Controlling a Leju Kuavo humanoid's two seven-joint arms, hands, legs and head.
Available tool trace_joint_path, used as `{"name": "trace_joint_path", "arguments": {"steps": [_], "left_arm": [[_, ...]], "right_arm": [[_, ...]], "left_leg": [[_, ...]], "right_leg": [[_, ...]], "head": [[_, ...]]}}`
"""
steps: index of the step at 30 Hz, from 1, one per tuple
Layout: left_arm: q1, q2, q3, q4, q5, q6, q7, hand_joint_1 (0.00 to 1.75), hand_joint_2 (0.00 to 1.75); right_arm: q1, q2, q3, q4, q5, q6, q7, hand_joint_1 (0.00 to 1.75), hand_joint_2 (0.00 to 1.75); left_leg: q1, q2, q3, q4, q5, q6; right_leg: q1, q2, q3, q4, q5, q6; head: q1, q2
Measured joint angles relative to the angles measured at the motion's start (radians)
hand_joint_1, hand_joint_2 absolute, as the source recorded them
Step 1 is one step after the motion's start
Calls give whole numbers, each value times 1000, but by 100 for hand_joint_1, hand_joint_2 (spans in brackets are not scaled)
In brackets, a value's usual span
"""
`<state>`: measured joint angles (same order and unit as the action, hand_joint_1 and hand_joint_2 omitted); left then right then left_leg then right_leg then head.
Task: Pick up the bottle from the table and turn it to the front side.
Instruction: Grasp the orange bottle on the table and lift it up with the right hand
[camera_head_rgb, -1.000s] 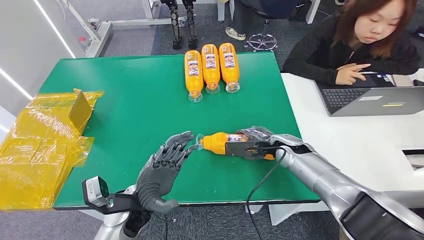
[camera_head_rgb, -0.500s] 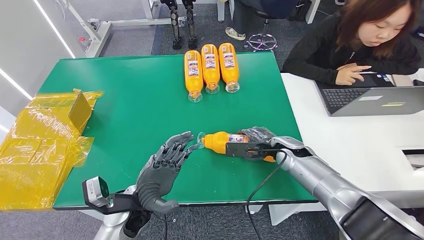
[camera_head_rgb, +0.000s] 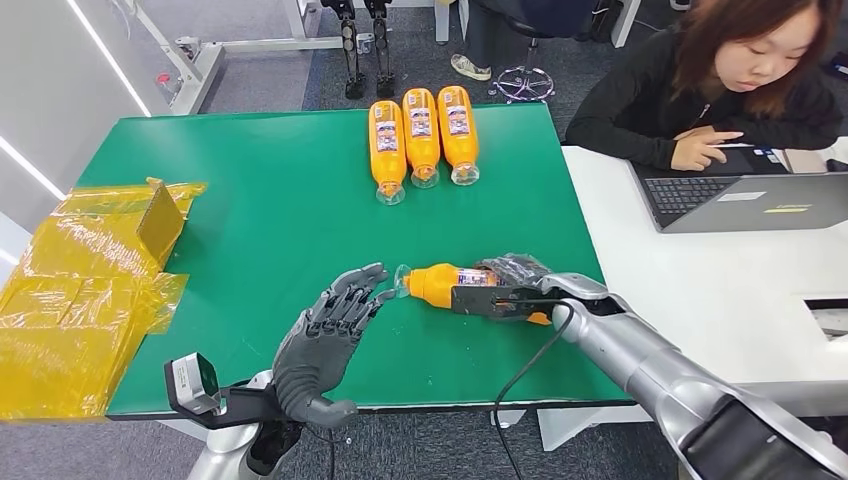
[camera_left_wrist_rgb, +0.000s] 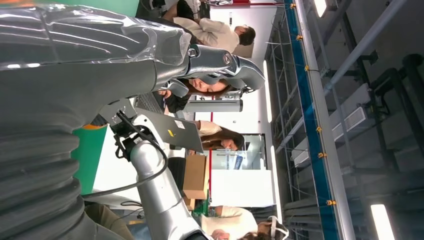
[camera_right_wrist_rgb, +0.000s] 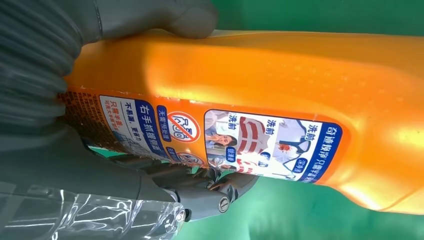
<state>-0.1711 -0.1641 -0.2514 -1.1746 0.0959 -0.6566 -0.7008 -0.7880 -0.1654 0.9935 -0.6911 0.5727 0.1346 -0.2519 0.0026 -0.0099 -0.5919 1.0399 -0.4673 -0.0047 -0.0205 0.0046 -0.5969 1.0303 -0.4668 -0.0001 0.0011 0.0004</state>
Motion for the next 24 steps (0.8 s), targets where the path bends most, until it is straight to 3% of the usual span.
{"name": "trace_joint_path", "arguments": {"steps": [6,12,17,24], "left_arm": [[1,0,0,0,-7,3,0,0,175],[13,1,0,-5,-12,23,0,0,175],[10,1,0,-5,-13,29,0,0,175],[-34,5,0,24,0,35,0,0,175]], "right_arm": [[30,-14,-25,-43,36,-31,23,175,175],[151,-48,-106,-189,112,-183,80,175,175],[378,-72,-216,-452,251,-289,153,175,175],[682,-76,-337,-776,423,-481,164,175,175]], "left_leg": [[0,0,0,0,0,0],[0,-1,-1,0,0,0],[1,-4,-3,-1,-1,0],[1,-5,-3,-2,-1,0]], "right_leg": [[0,0,0,0,0,0],[0,0,-1,0,0,0],[1,-5,-2,-1,-2,0],[1,-5,-3,-1,-4,-2]], "head": [[0,0],[0,0],[0,0],[0,0]]}}
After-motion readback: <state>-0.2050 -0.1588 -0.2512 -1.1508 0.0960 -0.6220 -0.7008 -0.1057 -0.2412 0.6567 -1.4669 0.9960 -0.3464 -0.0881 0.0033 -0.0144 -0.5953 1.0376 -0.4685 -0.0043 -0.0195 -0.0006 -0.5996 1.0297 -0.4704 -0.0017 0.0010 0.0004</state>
